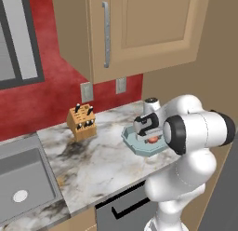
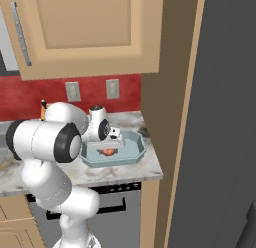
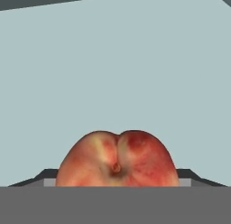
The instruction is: Pick the tangerine and peach from the fridge and place them inside the tupperware on the counter.
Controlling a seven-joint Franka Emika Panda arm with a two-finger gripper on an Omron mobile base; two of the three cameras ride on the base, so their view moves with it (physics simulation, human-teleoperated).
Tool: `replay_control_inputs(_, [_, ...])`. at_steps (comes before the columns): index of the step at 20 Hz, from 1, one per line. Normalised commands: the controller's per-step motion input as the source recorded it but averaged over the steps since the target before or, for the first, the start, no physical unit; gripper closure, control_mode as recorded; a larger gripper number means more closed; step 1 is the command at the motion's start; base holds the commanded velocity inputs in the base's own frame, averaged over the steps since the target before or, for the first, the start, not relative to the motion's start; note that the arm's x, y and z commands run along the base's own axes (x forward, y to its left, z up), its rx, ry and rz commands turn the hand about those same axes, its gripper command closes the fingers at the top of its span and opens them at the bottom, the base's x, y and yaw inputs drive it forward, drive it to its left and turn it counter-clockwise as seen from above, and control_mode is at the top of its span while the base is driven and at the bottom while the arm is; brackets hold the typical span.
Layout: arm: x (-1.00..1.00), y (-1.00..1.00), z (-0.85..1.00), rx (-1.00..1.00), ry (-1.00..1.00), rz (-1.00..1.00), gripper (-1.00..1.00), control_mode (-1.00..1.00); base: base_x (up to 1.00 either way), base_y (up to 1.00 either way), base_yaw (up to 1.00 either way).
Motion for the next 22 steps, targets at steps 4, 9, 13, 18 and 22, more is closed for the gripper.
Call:
replay_control_inputs(4, [0.07,0.0,-0.35,0.0,0.0,0.0,-1.0,-1.0,0.0,0.0,0.0])
replay_control_inputs(9, [0.01,0.0,-0.07,0.0,-0.02,0.0,-1.0,-1.0,0.0,0.0,0.0])
replay_control_inputs(13, [-0.03,0.0,0.09,0.0,0.0,0.0,-1.0,-1.0,0.0,0.0,0.0])
replay_control_inputs(18, [-0.2,0.0,0.38,0.0,-0.03,0.0,-1.0,-1.0,0.0,0.0,0.0])
replay_control_inputs(22, [-0.37,0.0,0.6,0.0,-0.07,0.0,-1.0,-1.0,0.0,0.0,0.0])
